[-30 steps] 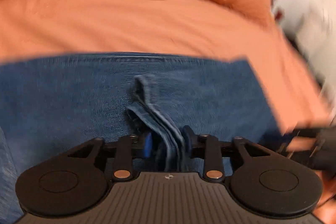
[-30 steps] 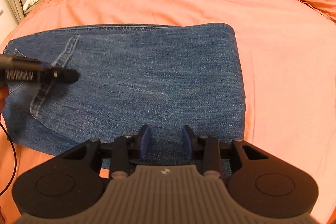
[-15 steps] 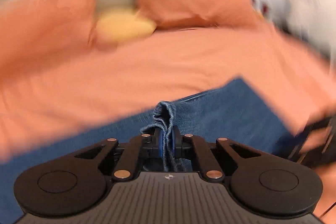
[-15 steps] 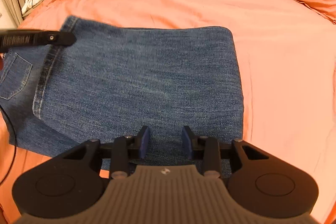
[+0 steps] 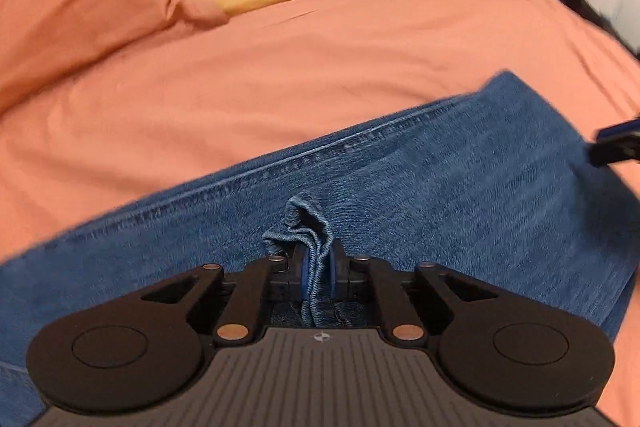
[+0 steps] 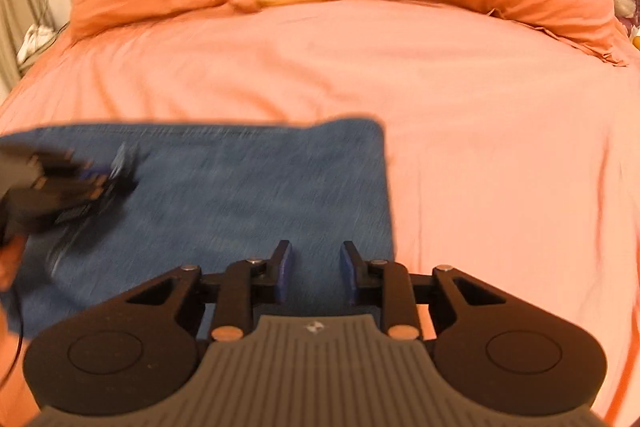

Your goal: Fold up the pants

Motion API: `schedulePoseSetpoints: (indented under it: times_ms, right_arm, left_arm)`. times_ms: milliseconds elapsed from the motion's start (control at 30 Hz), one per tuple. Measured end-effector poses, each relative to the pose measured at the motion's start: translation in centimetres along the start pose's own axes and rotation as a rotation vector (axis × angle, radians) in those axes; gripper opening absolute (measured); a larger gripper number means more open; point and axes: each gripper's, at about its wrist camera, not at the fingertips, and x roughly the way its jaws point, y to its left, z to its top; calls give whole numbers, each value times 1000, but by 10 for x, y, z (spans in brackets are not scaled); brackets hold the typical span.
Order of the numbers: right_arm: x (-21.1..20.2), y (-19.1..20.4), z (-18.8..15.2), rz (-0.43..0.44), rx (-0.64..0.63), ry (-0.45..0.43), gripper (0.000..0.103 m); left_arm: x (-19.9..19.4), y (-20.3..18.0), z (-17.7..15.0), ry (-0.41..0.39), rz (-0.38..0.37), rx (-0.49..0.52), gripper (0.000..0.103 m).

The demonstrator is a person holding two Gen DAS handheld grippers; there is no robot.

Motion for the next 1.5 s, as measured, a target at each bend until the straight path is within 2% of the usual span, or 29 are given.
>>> schedulePoseSetpoints:
  times_ms: [100, 167, 233, 333, 400, 433, 467, 533, 567, 667, 700, 733, 800, 867, 933, 1067, 1133, 1200, 1367, 1433, 1500]
  right_arm:
    - [26, -10, 28, -11, 45, 4, 20]
    - [47, -16, 41, -22, 72, 31, 16]
    - [71, -19, 48, -51, 77, 69, 3]
    - [91, -26, 47, -61, 103, 110, 0]
    - [88, -27, 49, -57, 112, 118, 0]
    - [84, -27, 49, -53, 109, 123, 0]
    - [77, -27, 48, -44, 97, 128, 0]
    - [59, -25, 44, -15, 57, 126, 5]
    - [47, -24, 38, 1, 36, 125, 7]
    - [9, -26, 16, 41, -8, 115, 8]
    - [-6, -26, 6, 38, -29, 105, 16]
    - [-19, -25, -5, 32, -48, 95, 30]
    - [-39, -25, -27, 24, -73, 72, 41]
    - [-49, -24, -50, 25, -82, 75, 41]
    - [-48, -18, -67, 6, -98, 79, 44]
    - [-29, -10, -83, -58, -95, 62, 45]
    - [-18, -13, -81, -86, -63, 45, 36]
    - [-12, -16, -79, -129, -51, 53, 15]
    - [-24, -23, -83, -128, -86, 72, 14]
    - [-25, -29, -86, -104, -69, 97, 4]
    - [-26, -30, -89, -101, -70, 120, 0]
  left_arm:
    - [1, 12, 0, 23, -51, -67, 18]
    - [2, 12, 1, 31, -55, -67, 18]
    - [4, 11, 1, 37, -51, -55, 18]
    - [8, 13, 1, 44, -58, -62, 18]
    - [7, 15, 5, 57, -63, -78, 18]
    - [4, 14, 7, 63, -62, -81, 21]
    - [-1, 14, 9, 68, -53, -82, 31]
    - [-15, 14, 9, 67, -15, -72, 51]
    - [-24, 13, 7, 56, -5, -63, 52]
    - [-53, 12, -1, 38, -6, -60, 51]
    - [-64, 10, -5, 25, -11, -67, 51]
    - [-73, 8, -7, 12, -21, -70, 51]
    - [-86, -2, -13, 2, -42, -55, 51]
    - [-91, -18, -19, 13, -53, -16, 50]
    - [-86, -33, -24, 31, -30, 32, 44]
    - [-55, -43, -30, 124, 23, 8, 36]
    - [-42, -41, -31, 165, 47, -19, 36]
    - [-35, -35, -29, 193, 38, -70, 36]
    - [-27, -32, -24, 237, 56, -74, 40]
    - [-26, -35, -22, 241, 74, -58, 40]
    - [-26, -41, -22, 238, 99, -34, 42]
